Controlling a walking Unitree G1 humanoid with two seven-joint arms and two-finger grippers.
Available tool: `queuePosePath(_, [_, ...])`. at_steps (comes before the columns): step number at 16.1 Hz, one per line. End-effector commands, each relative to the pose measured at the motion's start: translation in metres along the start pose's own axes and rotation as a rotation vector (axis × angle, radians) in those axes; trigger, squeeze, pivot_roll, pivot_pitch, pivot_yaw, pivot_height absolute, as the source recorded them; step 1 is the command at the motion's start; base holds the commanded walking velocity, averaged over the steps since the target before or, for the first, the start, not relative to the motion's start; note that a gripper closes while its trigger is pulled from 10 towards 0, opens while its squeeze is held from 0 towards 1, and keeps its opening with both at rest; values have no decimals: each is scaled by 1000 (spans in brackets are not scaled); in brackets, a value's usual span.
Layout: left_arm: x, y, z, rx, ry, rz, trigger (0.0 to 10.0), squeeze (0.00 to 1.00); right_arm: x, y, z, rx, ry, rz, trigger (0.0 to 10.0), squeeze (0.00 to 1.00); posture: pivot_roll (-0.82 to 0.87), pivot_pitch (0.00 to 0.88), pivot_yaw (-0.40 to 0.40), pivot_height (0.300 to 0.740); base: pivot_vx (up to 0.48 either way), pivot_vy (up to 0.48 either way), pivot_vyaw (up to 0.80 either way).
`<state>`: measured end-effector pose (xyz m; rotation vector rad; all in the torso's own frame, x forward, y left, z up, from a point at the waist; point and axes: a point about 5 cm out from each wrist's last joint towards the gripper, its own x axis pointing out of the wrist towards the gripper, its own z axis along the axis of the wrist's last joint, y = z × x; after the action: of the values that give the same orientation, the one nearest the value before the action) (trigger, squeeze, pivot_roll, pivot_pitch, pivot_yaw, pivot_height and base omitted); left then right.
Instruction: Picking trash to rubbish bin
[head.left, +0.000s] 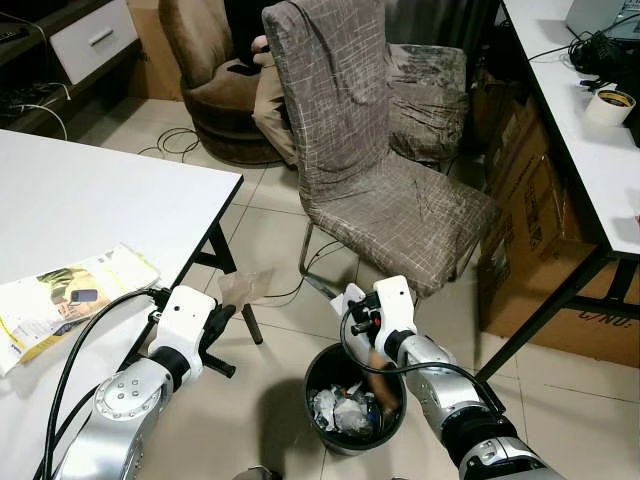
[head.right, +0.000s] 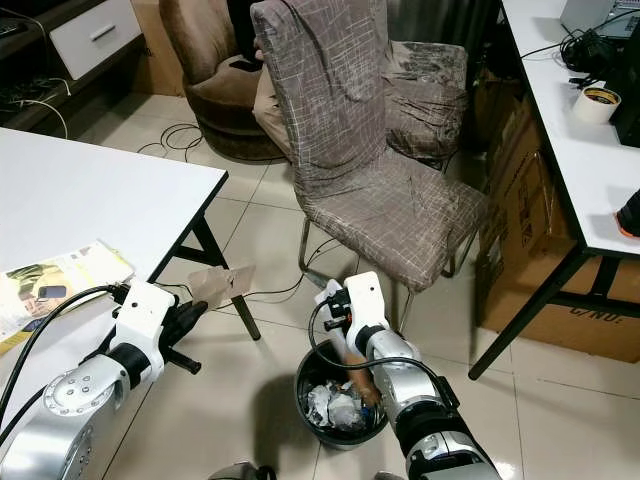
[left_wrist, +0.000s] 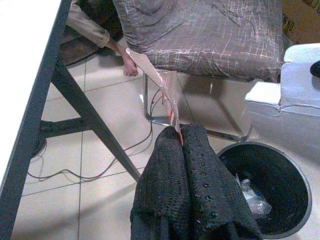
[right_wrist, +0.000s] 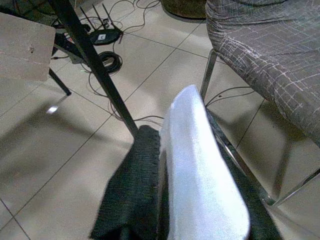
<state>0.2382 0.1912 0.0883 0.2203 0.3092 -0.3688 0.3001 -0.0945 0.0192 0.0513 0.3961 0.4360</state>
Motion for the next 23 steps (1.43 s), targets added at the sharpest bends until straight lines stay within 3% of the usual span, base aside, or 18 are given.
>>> queuePosePath(1, [1,1,7,8,-18,-5,10000,0,2,-1,4,8,-20,10,10000,1000,-13,102,43,740,0,0,0])
queuePosePath(14, [8,-2,8,1,-22,-17,10000,0,-1,-7,-4,-10,25,27,10000,1000,-25,83,45,740,0,0,0])
queuePosePath(23, [10,-2,8,7,-24,-18,10000,0,3,-3,-14,-168,202,82,10000,1000,-21,70,41,740,0,0,0])
